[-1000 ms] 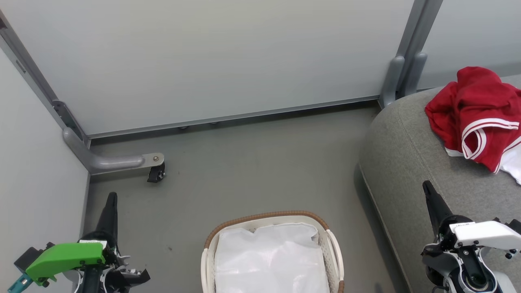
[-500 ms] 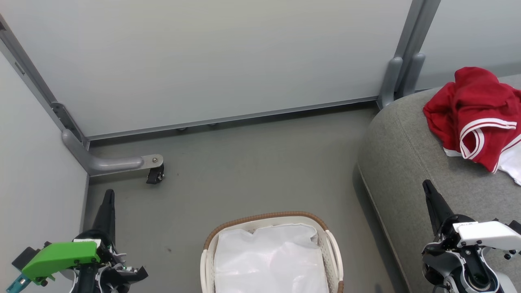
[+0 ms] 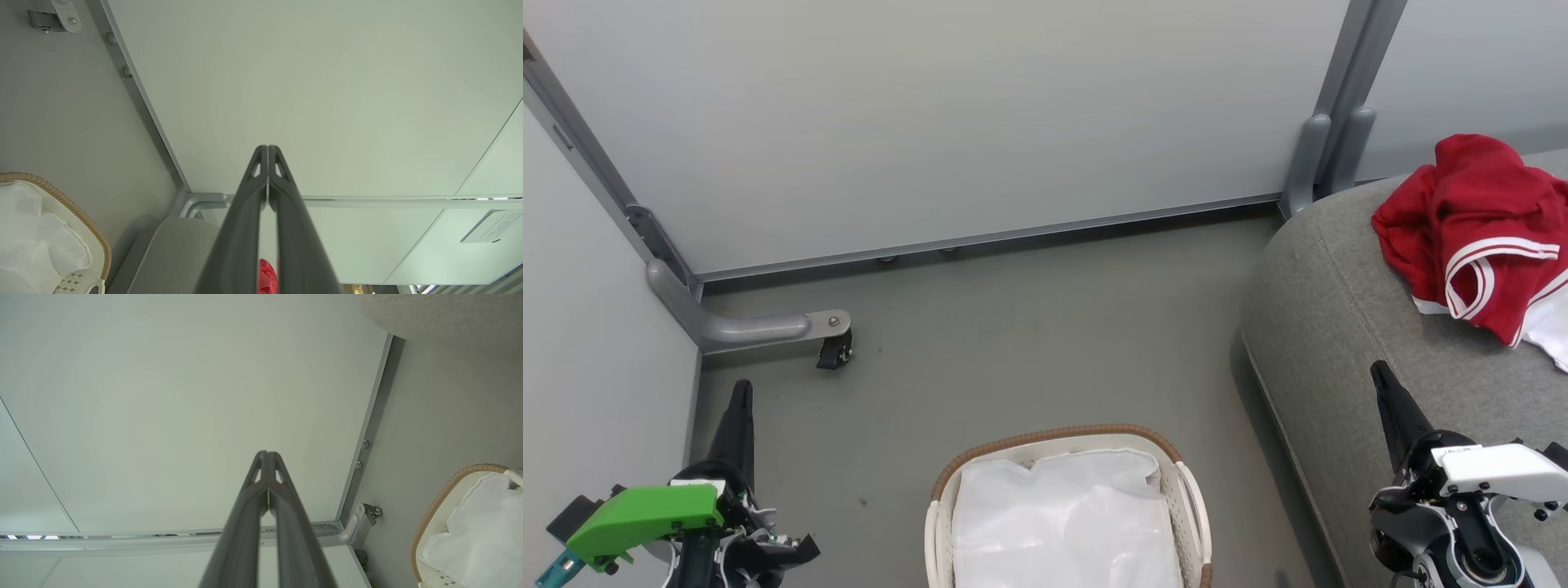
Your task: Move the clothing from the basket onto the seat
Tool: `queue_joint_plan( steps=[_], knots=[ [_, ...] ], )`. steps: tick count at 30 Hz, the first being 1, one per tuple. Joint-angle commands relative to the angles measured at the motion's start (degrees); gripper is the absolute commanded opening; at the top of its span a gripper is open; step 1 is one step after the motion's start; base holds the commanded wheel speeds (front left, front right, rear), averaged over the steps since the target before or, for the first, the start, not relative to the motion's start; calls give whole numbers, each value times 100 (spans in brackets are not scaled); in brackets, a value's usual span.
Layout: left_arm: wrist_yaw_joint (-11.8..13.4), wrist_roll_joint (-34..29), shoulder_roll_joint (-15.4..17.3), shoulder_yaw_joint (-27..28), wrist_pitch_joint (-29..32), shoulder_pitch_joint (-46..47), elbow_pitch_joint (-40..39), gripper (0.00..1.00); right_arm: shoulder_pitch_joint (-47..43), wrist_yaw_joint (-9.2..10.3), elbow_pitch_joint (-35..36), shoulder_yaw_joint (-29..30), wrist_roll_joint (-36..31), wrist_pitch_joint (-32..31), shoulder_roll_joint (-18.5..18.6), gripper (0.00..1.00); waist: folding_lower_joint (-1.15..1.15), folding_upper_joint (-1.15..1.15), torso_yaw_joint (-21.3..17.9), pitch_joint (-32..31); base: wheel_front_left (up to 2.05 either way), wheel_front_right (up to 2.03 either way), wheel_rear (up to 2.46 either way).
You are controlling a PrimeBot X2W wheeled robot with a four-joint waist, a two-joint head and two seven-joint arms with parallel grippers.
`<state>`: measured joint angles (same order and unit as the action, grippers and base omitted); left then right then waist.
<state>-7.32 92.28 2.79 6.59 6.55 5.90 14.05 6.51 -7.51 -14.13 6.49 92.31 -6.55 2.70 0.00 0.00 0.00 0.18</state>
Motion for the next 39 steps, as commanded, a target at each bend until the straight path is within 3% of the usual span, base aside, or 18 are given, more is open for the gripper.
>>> queue_joint_plan(
  steps=[1, 39],
  knots=[
    [-36, 19, 21, 15, 21, 59, -9, 0, -57, 4, 23, 13, 19, -18, 34, 0, 0, 0, 0, 0, 0, 0, 0],
    [-36, 17, 19, 16, 22, 58, -9, 0, -58, 3, 23, 12, 20, -18, 34, 0, 0, 0, 0, 0, 0, 0, 0]
  ],
)
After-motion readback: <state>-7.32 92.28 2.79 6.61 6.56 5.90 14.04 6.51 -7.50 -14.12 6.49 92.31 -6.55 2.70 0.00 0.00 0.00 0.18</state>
